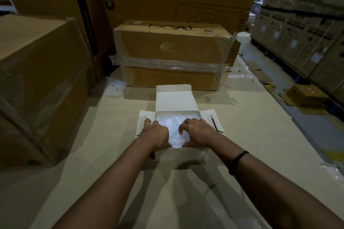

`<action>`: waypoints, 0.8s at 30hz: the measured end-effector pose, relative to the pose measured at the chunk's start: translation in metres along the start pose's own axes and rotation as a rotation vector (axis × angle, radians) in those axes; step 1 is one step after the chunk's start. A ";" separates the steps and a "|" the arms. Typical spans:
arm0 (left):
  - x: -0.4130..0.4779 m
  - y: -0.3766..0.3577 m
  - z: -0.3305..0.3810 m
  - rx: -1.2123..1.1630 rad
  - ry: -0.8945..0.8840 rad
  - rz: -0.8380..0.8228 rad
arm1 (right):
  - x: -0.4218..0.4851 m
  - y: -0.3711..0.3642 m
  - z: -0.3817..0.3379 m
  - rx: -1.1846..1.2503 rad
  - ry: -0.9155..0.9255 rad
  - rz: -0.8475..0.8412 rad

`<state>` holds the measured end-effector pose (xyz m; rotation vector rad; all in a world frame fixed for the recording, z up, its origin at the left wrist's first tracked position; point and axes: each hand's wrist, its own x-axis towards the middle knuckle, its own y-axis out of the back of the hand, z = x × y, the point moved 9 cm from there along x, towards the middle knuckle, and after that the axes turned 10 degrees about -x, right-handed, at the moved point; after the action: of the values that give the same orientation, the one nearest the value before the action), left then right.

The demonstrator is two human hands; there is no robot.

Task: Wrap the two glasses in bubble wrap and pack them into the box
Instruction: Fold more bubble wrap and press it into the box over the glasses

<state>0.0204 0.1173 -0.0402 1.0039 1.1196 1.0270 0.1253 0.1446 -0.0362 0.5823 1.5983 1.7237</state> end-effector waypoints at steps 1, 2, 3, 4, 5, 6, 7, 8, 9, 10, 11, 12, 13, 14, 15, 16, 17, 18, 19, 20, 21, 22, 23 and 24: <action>-0.004 0.002 -0.004 -0.096 -0.015 0.023 | -0.003 0.002 0.004 0.035 -0.006 0.005; -0.009 0.008 -0.010 -0.202 -0.038 0.091 | -0.008 0.006 0.008 0.085 -0.013 0.025; -0.016 0.016 -0.017 -0.287 -0.064 0.213 | -0.014 0.010 0.014 0.141 -0.024 0.054; -0.025 0.026 -0.028 -0.335 -0.077 0.381 | -0.021 0.015 0.022 0.188 -0.041 0.102; -0.038 0.036 -0.040 -0.376 -0.054 0.570 | -0.028 0.021 0.033 0.219 -0.071 0.171; -0.051 0.040 -0.056 -0.435 0.021 0.724 | -0.037 0.027 0.046 0.244 -0.128 0.259; -0.060 0.038 -0.074 -0.526 0.136 0.809 | -0.045 0.030 0.063 0.280 -0.216 0.344; -0.065 0.030 -0.092 -0.646 0.276 0.812 | -0.052 0.028 0.082 0.339 -0.329 0.403; -0.063 0.013 -0.109 -0.813 0.422 0.730 | -0.059 0.021 0.100 0.422 -0.458 0.418; -0.058 -0.006 -0.119 -1.018 0.537 0.600 | -0.065 0.010 0.116 0.515 -0.584 0.390; -0.054 -0.021 -0.121 -1.235 0.599 0.479 | -0.068 -0.004 0.127 0.615 -0.687 0.323; -0.049 -0.029 -0.118 -1.432 0.603 0.391 | -0.071 -0.019 0.132 0.737 -0.758 0.241; -0.047 -0.030 -0.113 -1.554 0.579 0.342 | -0.072 -0.033 0.131 0.875 -0.799 0.168; -0.046 -0.026 -0.110 -1.590 0.545 0.333 | -0.072 -0.043 0.129 0.990 -0.817 0.118; -0.044 -0.018 -0.107 -1.590 0.506 0.356 | -0.071 -0.048 0.128 1.055 -0.825 0.104; -0.042 -0.010 -0.104 -1.573 0.463 0.395 | -0.070 -0.049 0.129 1.074 -0.825 0.120; -0.040 0.000 -0.099 -1.548 0.410 0.426 | -0.068 -0.049 0.132 1.076 -0.826 0.153; -0.038 0.009 -0.093 -1.493 0.357 0.446 | -0.065 -0.044 0.134 1.059 -0.823 0.185; -0.035 0.017 -0.084 -1.430 0.299 0.456 | -0.062 -0.037 0.133 1.026 -0.819 0.203; -0.031 0.023 -0.074 -1.357 0.238 0.447 | -0.059 -0.026 0.131 0.979 -0.807 0.212; -0.026 0.025 -0.061 -1.288 0.175 0.422 | -0.055 -0.015 0.126 0.933 -0.784 0.220; -0.021 0.024 -0.048 -1.217 0.123 0.387 | -0.050 -0.006 0.119 0.898 -0.746 0.231; -0.015 0.020 -0.036 -1.113 0.082 0.347 | -0.044 0.002 0.110 0.868 -0.694 0.247; -0.009 0.016 -0.025 -0.962 0.056 0.311 | -0.039 0.010 0.100 0.828 -0.633 0.255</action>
<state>-0.0074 0.1151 -0.0265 0.3594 0.3877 1.6220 0.2221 0.1820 -0.0074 1.5990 1.7355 0.7989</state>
